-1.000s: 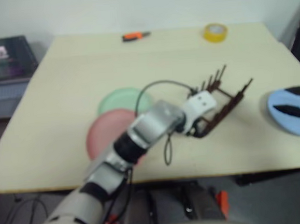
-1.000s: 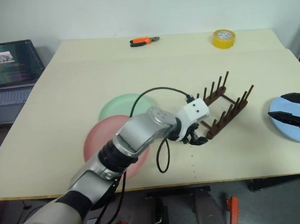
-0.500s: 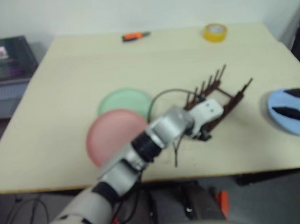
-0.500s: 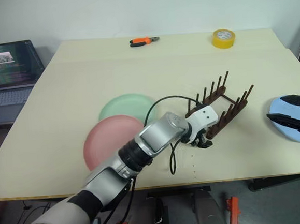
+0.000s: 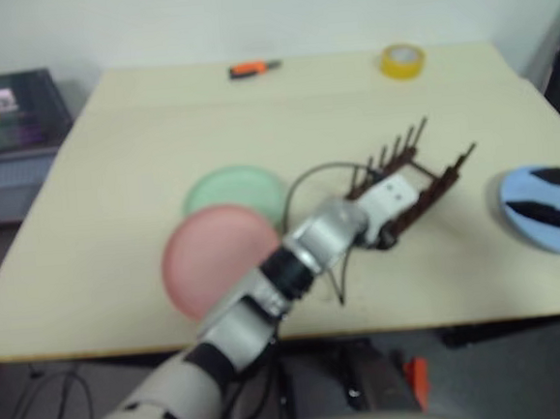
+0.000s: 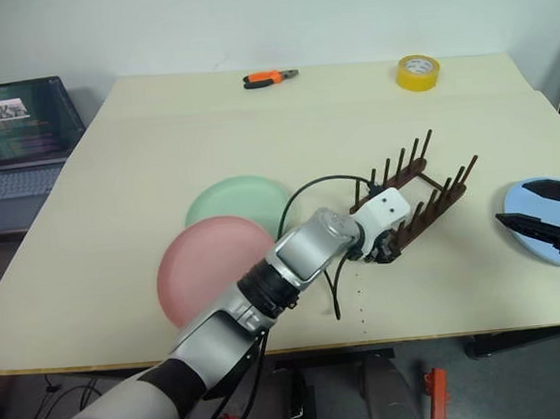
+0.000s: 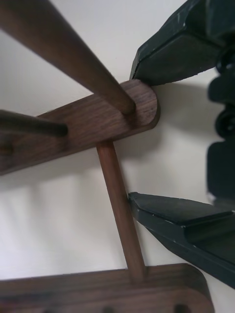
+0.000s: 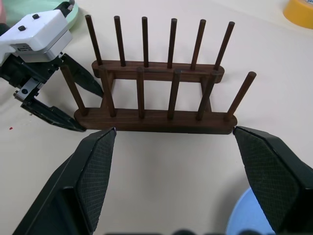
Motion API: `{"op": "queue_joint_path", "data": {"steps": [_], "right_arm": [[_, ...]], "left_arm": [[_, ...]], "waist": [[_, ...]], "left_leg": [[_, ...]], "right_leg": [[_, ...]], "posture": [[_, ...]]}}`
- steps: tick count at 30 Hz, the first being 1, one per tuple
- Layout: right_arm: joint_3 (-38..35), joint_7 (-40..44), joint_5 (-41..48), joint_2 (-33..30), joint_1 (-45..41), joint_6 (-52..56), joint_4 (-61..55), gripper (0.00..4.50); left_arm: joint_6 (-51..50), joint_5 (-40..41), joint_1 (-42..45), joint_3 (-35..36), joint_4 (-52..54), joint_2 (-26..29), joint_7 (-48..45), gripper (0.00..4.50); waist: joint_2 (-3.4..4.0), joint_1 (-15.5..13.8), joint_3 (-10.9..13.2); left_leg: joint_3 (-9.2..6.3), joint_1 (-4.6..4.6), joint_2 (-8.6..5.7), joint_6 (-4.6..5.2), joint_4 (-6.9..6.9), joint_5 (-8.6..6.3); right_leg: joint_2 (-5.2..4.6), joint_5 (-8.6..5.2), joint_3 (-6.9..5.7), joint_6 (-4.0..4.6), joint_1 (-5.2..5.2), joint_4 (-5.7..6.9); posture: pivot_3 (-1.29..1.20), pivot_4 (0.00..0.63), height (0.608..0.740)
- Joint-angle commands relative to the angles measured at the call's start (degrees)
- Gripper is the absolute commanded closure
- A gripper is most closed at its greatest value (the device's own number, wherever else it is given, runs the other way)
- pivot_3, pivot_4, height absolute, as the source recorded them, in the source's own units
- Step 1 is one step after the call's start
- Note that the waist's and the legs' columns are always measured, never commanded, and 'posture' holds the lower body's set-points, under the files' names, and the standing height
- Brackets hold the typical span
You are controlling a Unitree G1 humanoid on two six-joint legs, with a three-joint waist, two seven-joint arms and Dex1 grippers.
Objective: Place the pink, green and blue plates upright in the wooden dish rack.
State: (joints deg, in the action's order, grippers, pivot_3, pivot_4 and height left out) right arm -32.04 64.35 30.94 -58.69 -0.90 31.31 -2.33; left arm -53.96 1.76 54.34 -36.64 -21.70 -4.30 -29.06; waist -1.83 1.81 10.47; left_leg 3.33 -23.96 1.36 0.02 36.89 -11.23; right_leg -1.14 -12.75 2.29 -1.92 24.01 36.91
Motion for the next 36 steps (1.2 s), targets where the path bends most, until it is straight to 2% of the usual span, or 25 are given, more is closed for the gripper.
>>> {"op": "queue_joint_path", "data": {"steps": [1, 4, 5, 12, 18, 21, 23, 28, 36], "right_arm": [[-0.8, -0.5, 1.2, -0.1, -0.9, -0.1, -1.6, 0.30], [-0.6, -0.6, 1.2, 0.1, -1.1, 0.0, -1.7, 0.30], [-0.4, -0.7, 1.2, 0.1, -1.2, 0.0, -1.6, 0.30], [0.6, -1.3, 1.1, 0.4, -2.0, 0.0, -1.5, 0.30], [1.0, -1.0, 0.9, 0.2, -2.7, -0.1, -0.8, 0.30], [0.9, -0.9, 0.8, 0.0, -2.9, 0.0, -0.8, 0.30], [0.9, -0.9, 0.8, 0.0, -2.9, 0.0, -0.8, 0.30], [-0.2, -0.6, 1.0, -0.2, -2.0, 0.6, -1.6, 0.30], [-2.9, -1.0, 1.4, -0.3, 0.3, 1.7, -3.4, 0.30]], "left_arm": [[1.1, -2.0, -0.2, 0.4, 0.3, -0.5, 0.7, 2.13], [1.7, -2.6, -0.5, 0.4, 0.0, -0.2, 0.7, 3.25], [1.9, -2.8, -0.6, 0.4, 0.0, 0.0, 0.6, 3.46], [3.3, -3.7, -1.4, 0.2, 2.1, 3.1, -1.5, 3.48], [7.6, 0.1, 0.2, 1.2, 6.4, 11.7, -15.5, 3.48], [16.5, -0.3, 3.4, 0.7, 2.4, 16.7, -24.5, 3.48], [21.7, -1.5, 5.4, 0.1, -1.9, 17.9, -28.3, 3.48], [34.5, -3.1, 11.1, 1.1, -15.7, 16.6, -35.9, 3.48], [41.6, -4.9, 13.8, 4.0, -26.9, 10.2, -37.1, 3.48]], "waist": [[0.00, 0.0, 0.0], [0.00, 0.0, 0.0], [0.01, 0.0, 0.0], [0.02, 0.2, 0.0], [0.13, 0.4, -0.1], [0.26, 0.3, -0.1], [0.21, 0.0, -0.1], [0.22, -0.3, -0.1], [0.23, -0.4, -0.1]], "left_leg": [[0.01, 0.00, 0.00, 0.00, 0.00, 0.00], [0.01, 0.01, 0.00, 0.00, 0.01, 0.00], [0.00, 0.01, 0.00, 0.00, 0.01, 0.00], [0.00, 0.02, 0.01, 0.00, 0.01, 0.00], [0.01, 0.04, 0.06, 0.00, -0.07, 0.00], [0.01, 0.00, 0.08, 0.00, -0.07, 0.00], [0.03, -0.04, 0.07, 0.00, -0.06, 0.00], [0.05, -0.25, 0.10, 0.18, 0.00, -0.11], [0.05, -0.52, 0.10, 0.33, 0.01, -0.22]], "right_leg": [[0.00, 0.00, 0.01, 0.00, 0.00, 0.00], [0.00, 0.00, 0.01, 0.00, 0.00, 0.00], [0.00, 0.00, 0.01, 0.00, 0.00, 0.01], [0.00, 0.00, 0.00, 0.00, 0.00, 0.01], [0.09, -0.02, -0.01, 0.03, 0.04, 0.05], [0.08, -0.02, -0.01, 0.05, 0.05, 0.04], [0.06, -0.02, -0.01, 0.05, 0.06, 0.00], [-0.08, -0.04, -0.01, 0.01, 0.10, -0.14], [-0.13, -0.11, -0.10, -0.25, 0.26, -0.14]], "posture": [[0.00, 0.150, 0.740], [0.00, 0.150, 0.740], [0.00, 0.150, 0.740], [0.00, 0.150, 0.740], [0.00, 0.150, 0.740], [0.00, 0.150, 0.740], [0.00, 0.150, 0.740], [0.00, 0.150, 0.740], [0.00, 0.150, 0.740]]}}
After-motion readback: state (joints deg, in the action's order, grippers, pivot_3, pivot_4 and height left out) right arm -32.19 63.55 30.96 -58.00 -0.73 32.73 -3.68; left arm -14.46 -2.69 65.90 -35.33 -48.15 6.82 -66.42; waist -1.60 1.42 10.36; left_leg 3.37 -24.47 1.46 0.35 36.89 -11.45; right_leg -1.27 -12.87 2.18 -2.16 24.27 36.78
